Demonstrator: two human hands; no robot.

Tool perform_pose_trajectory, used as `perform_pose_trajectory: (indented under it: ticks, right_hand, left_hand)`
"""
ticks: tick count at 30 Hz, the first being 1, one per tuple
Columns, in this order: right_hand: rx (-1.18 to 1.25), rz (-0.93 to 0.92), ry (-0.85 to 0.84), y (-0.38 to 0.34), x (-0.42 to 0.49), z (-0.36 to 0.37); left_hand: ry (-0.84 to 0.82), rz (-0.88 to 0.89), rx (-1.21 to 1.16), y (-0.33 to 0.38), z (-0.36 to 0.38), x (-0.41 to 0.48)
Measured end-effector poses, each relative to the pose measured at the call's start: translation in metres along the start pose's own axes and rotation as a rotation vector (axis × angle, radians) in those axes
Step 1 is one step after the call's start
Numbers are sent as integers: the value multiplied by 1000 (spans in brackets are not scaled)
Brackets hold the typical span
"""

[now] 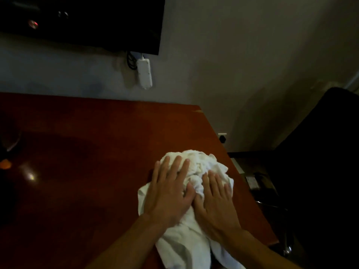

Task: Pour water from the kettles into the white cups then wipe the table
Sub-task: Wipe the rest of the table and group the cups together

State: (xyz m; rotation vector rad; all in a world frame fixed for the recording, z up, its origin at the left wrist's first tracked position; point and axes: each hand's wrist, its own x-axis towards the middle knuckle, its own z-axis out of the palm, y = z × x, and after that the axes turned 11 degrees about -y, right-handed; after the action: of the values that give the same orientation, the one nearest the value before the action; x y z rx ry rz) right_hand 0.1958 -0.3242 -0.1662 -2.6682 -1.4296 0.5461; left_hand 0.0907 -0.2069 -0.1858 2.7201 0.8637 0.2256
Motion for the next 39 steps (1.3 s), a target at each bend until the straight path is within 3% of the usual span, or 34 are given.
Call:
perform_pose_trajectory:
  ticks: [14,20,29,39]
  right_hand:
    - [-92,-469,-26,-185,282,-23]
    - [-124,-587,-16,-233,351,-20]
    - [-110,-586,-33,-219,321,-23]
    - [-115,-598,-47,-179,174,1]
  left_hand:
    - [158,-449,46,-245,-69,129]
    - [222,-579,46,-295,-81,155]
    - [207,-542,147,-274,-79,137]
    - [154,-552,143,-189,-67,13]
